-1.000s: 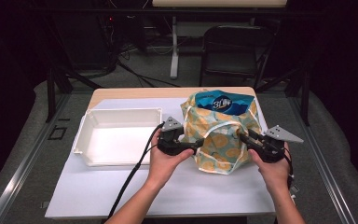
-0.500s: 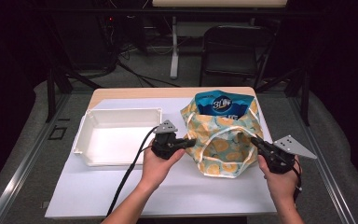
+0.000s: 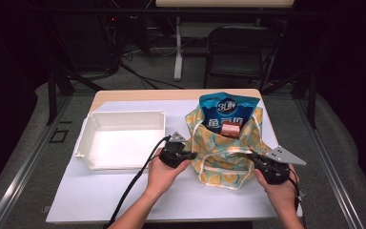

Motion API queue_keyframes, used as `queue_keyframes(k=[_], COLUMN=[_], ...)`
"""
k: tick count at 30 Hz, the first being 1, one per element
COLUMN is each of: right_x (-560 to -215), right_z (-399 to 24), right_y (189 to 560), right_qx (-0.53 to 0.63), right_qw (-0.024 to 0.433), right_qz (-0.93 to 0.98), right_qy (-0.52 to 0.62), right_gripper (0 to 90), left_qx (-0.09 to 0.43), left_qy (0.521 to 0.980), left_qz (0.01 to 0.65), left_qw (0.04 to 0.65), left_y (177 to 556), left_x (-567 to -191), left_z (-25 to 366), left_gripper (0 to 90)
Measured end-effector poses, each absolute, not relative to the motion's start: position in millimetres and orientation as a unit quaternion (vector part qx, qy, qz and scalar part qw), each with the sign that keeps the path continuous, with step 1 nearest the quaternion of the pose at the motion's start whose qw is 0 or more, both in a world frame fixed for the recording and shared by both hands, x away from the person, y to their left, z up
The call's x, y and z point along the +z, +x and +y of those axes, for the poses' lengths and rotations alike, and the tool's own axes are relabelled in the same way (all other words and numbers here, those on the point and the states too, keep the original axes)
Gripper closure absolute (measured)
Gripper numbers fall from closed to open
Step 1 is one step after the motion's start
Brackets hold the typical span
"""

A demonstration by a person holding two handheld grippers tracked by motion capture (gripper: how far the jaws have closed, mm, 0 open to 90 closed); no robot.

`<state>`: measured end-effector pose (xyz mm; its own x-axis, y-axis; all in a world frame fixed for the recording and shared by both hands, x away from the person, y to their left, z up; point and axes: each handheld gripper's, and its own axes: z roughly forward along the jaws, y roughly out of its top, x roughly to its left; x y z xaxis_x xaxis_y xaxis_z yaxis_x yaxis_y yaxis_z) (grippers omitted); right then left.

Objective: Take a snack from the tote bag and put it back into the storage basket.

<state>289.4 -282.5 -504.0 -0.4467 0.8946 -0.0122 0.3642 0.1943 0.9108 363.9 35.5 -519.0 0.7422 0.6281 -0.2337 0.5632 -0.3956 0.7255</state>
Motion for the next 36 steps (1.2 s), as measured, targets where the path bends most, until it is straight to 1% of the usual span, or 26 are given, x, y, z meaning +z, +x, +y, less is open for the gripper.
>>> queue_keyframes(k=[3, 6, 7, 10, 11, 13, 15, 16, 18, 19, 23, 27, 34, 36], right_x=[-515.1, -529.7, -536.1, -548.5, -551.7, -551.8, -544.8, -535.9, -528.2, -522.8, -506.2, -489.2, -465.7, -461.6], right_z=[-283.9, -287.9, -289.3, -292.0, -292.6, -294.4, -295.9, -297.4, -298.1, -300.7, -308.5, -312.8, -303.7, -299.2], right_y=[296.5, 304.4, 306.5, 309.8, 310.2, 308.9, 303.5, 297.2, 290.5, 286.9, 277.5, 275.2, 294.4, 303.4], right_qx=[0.439, 0.404, 0.395, 0.359, 0.35, 0.359, 0.386, 0.402, 0.429, 0.425, 0.446, 0.467, 0.485, 0.491], right_qw=[0.275, 0.24, 0.227, 0.21, 0.203, 0.195, 0.2, 0.212, 0.224, 0.233, 0.25, 0.269, 0.292, 0.29], right_qz=[0.723, 0.735, 0.735, 0.748, 0.751, 0.75, 0.745, 0.738, 0.726, 0.728, 0.711, 0.692, 0.669, 0.661], right_qy=[0.458, 0.49, 0.503, 0.518, 0.521, 0.519, 0.506, 0.498, 0.488, 0.485, 0.482, 0.481, 0.482, 0.487], right_gripper=[88.0, 88.3, 88.8, 88.9, 87.0, 79.9, 72.4, 65.7, 61.6, 60.1, 54.8, 51.1, 43.5, 39.2], left_qx=[0.039, 0.053, 0.05, 0.05, 0.049, 0.042, 0.046, 0.049, 0.05, 0.053, 0.069, 0.081, 0.098, 0.103], left_qy=[0.837, 0.844, 0.846, 0.847, 0.843, 0.838, 0.827, 0.822, 0.808, 0.804, 0.786, 0.759, 0.734, 0.728], left_qz=[0.368, 0.373, 0.372, 0.375, 0.377, 0.374, 0.368, 0.366, 0.364, 0.362, 0.361, 0.374, 0.385, 0.391], left_qw=[0.402, 0.381, 0.378, 0.375, 0.38, 0.395, 0.423, 0.433, 0.46, 0.468, 0.497, 0.527, 0.551, 0.553], left_y=[363.2, 358.9, 357.9, 353.2, 352.2, 350.1, 346.2, 345.3, 343.1, 342.4, 342.2, 347.6, 360.5, 365.6], left_x=[-528.2, -539.5, -541.9, -550.3, -551.3, -549.1, -536.9, -531.5, -520.4, -514.8, -492.8, -474.1, -452.7, -448.7], left_z=[35.6, 35.3, 35.8, 37.1, 38.1, 40.7, 47.4, 51.0, 57.6, 61.1, 73.3, 79.2, 65.3, 58.4], left_gripper=[89.2, 89.0, 88.9, 87.1, 85.8, 81.4, 75.4, 70.1, 65.4, 63.7, 60.9, 58.5, 54.1, 51.8])
